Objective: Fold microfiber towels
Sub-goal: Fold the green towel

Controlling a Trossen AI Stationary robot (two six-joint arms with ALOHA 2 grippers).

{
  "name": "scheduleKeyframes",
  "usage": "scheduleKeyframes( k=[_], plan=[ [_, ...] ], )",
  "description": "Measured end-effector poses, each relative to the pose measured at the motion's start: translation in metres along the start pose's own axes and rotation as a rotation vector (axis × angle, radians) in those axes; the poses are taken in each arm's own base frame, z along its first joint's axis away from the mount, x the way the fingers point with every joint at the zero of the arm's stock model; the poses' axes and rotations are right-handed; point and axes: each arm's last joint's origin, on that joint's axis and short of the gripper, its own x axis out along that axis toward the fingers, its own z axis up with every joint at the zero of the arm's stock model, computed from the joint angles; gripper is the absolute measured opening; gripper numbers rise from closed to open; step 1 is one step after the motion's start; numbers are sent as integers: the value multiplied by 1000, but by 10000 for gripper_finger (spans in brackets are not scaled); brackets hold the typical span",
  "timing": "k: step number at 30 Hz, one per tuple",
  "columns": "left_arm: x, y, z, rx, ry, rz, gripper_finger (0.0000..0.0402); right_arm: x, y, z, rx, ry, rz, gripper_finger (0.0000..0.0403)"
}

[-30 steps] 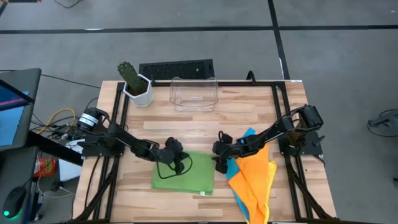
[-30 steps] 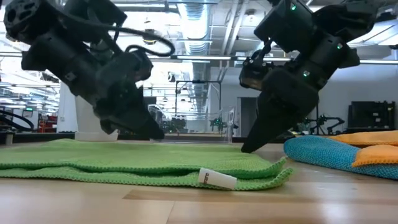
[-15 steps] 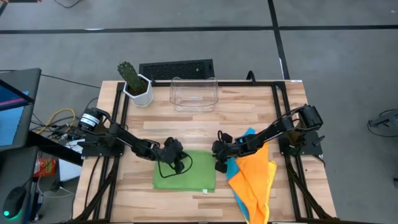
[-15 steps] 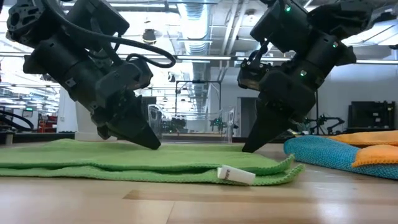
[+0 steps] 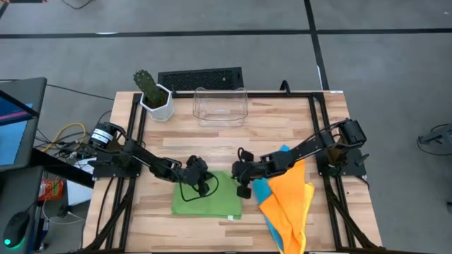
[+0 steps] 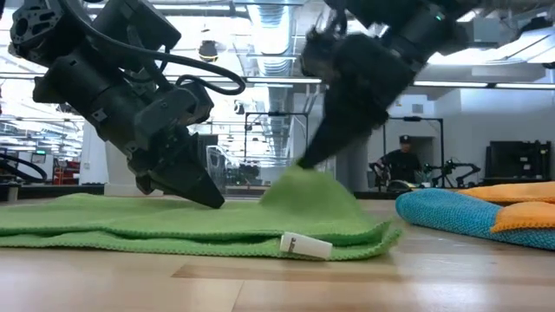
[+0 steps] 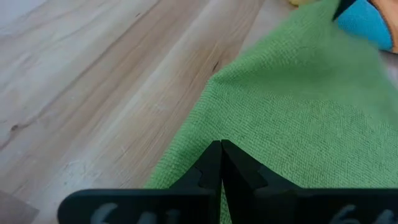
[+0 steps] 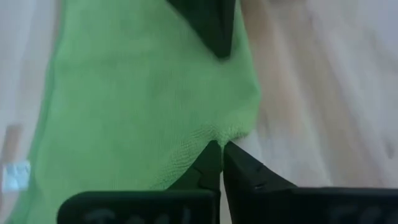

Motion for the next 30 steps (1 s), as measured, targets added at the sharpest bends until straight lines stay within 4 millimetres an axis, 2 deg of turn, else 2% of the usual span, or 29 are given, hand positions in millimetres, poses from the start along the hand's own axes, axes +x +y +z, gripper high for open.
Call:
scheduleKeyframes(
  k=[6,20,24,30],
  plan=[
    [0,0,0,-2,-2,1,0,-2,-7,15,7,-42,-12,29],
    [-1,-2,3,-16,-26,-9,0,22,-22,17,44,-67,43,32],
    [-9,-8,15,-23,-25,-33,0,31,-21,24,43,-71,61,33],
    [-37,-10,31,58,77,52,0,45,-18,38,24,-94,71,34]
  ],
)
